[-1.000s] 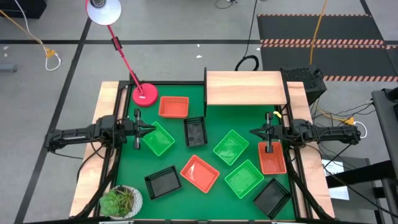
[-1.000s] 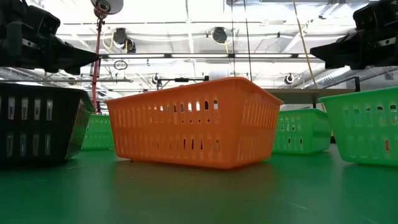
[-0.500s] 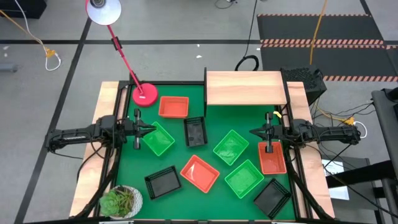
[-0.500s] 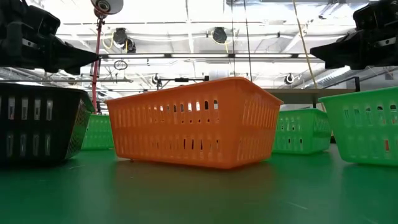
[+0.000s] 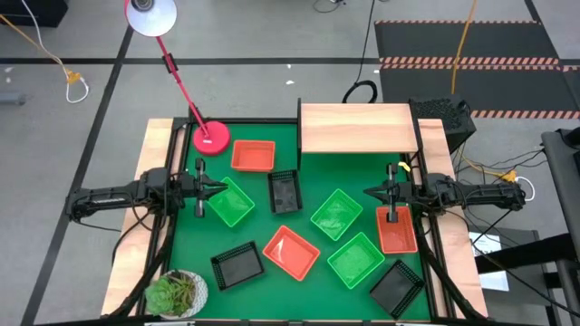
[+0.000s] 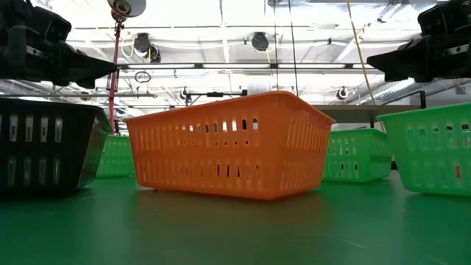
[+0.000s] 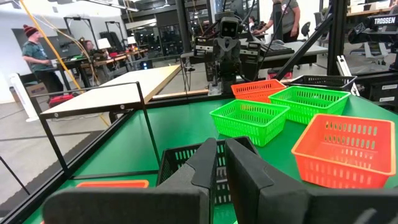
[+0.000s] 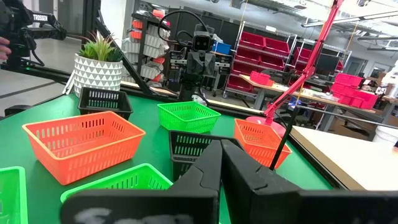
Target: Stack baskets on shelf by color
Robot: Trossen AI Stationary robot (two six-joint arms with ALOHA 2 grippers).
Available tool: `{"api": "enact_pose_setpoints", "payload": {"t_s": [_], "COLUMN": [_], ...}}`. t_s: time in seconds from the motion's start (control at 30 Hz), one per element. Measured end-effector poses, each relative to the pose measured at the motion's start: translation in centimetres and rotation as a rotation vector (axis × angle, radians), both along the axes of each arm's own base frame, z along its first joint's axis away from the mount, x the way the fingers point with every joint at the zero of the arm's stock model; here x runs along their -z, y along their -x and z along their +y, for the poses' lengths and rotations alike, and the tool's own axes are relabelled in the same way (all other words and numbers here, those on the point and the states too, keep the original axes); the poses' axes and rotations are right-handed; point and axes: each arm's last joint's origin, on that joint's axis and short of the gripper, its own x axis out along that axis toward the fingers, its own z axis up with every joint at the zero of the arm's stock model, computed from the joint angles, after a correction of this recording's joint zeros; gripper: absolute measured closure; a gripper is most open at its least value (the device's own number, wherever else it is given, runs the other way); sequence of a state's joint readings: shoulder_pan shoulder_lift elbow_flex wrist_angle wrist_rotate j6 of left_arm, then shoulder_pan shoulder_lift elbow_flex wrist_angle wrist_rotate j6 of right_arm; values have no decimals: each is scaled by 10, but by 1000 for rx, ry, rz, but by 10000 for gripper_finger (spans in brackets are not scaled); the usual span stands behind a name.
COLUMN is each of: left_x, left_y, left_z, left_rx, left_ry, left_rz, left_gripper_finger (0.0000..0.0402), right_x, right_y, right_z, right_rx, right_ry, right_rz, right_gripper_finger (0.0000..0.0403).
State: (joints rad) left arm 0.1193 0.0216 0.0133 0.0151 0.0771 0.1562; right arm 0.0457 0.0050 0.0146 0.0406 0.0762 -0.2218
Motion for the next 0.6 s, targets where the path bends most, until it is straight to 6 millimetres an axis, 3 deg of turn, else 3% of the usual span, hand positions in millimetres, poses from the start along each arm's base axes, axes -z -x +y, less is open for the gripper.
{"api": "enact_pose_setpoints", "payload": {"t_s": [0.6], "left_x": [0], "left_y": [0], "left_z": [0], "left_rx": [0], "left_ry": [10], "left_rz": [-3], "left_gripper_finger": [364], "right_x": [0], "right_y": [0], "right_z": [0], "right_rx": [0], "right_ry": [0], "right_rz": [0], "right_gripper_finger": [401]}}
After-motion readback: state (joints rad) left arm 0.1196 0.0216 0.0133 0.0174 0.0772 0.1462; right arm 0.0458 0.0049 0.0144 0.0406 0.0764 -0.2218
